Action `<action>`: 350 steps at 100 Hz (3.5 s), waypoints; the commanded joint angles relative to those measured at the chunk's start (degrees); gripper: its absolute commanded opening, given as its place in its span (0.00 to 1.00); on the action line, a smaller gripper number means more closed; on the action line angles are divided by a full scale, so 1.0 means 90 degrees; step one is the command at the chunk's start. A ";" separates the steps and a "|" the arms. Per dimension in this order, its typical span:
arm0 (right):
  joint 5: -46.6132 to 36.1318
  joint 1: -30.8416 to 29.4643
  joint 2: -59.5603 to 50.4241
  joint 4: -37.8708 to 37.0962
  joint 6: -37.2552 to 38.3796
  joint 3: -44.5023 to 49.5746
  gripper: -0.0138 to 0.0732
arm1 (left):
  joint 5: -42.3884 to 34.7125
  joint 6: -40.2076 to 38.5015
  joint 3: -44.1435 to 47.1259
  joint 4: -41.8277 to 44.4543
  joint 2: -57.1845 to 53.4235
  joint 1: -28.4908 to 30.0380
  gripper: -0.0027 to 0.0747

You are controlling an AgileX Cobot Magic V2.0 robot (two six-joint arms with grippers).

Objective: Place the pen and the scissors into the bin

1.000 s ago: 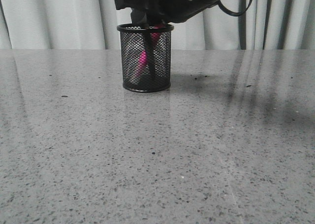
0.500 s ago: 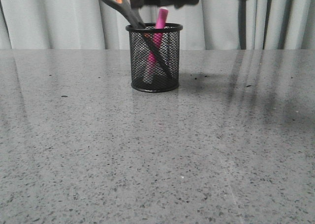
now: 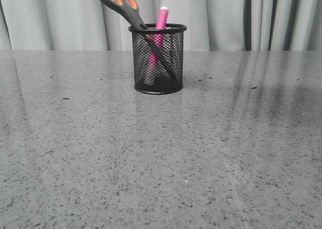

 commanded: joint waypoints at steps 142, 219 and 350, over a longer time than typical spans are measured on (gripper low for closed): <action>0.1282 -0.0026 -0.4934 -0.1362 -0.0053 0.3320 0.08 | -0.1104 -0.1525 0.0284 0.1703 0.1223 0.0837 0.05; 0.1282 -0.0026 -0.4934 -0.1362 -0.0053 0.3320 0.08 | -0.2845 -0.1485 0.2611 0.2366 0.0813 0.2466 0.05; 0.1282 -0.0026 -0.4934 -0.1362 -0.0053 0.3320 0.08 | -0.1775 -0.1485 0.2818 0.1696 -0.0200 0.3027 0.05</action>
